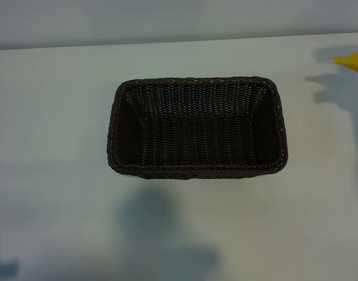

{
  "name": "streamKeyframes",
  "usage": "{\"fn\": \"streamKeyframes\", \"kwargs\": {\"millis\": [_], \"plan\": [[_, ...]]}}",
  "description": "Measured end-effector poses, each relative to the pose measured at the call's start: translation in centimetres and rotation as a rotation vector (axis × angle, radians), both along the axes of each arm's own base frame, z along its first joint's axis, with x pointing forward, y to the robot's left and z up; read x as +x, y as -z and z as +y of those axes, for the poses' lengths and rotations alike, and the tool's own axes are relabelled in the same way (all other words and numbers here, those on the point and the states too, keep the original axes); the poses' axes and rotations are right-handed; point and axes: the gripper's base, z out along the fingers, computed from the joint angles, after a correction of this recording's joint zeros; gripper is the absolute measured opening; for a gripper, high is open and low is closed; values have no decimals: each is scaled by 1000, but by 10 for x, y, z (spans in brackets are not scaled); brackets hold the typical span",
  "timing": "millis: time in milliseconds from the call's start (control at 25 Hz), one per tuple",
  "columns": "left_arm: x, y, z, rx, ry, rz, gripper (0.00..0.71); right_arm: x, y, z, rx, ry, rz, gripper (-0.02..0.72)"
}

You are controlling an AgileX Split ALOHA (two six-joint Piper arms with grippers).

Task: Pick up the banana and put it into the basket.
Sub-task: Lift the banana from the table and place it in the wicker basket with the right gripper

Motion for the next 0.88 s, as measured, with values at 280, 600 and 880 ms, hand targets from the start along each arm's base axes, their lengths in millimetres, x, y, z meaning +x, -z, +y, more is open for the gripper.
{"fn": "streamKeyframes", "kwargs": {"millis": [280, 600, 880], "plan": [[0, 0, 0, 0, 0, 0, 558, 11, -19, 80, -16, -297, -94, 427], [0, 0, 0, 0, 0, 0, 558, -6, -8, 182, -81, -818, -206, 427], [0, 0, 0, -1, 0, 0, 558, -29, 0, 250, -115, -1139, -347, 427]]}}
